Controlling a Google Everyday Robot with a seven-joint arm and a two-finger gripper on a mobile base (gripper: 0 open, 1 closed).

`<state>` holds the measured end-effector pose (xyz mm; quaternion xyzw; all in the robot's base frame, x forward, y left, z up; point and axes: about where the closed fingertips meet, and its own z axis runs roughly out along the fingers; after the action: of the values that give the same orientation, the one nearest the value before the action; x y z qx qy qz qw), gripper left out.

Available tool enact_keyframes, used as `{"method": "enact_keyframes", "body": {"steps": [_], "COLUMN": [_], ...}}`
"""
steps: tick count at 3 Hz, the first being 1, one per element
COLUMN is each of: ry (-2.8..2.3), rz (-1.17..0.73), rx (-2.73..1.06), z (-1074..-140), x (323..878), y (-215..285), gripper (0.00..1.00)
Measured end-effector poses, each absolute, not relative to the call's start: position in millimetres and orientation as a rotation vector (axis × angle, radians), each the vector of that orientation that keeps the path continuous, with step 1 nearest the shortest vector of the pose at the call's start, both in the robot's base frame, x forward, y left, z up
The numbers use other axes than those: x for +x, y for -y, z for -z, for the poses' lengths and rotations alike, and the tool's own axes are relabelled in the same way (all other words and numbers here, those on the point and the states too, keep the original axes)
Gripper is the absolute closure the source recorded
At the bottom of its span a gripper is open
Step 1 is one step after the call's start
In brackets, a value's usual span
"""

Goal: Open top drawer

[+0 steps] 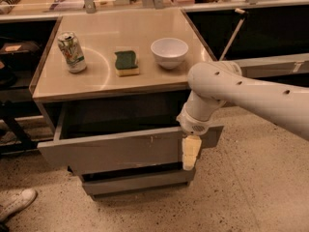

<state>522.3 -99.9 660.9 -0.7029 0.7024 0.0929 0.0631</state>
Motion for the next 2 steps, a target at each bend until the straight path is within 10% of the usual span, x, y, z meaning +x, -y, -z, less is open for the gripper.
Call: {"method": "enact_keyframes", "body": {"steps": [2], "ry": [-2.157], "rz": [-0.339], "rx": [-2.132], "z": [-680.4], "x": [474.6], "y": [114.2], "gripper": [0.00]}}
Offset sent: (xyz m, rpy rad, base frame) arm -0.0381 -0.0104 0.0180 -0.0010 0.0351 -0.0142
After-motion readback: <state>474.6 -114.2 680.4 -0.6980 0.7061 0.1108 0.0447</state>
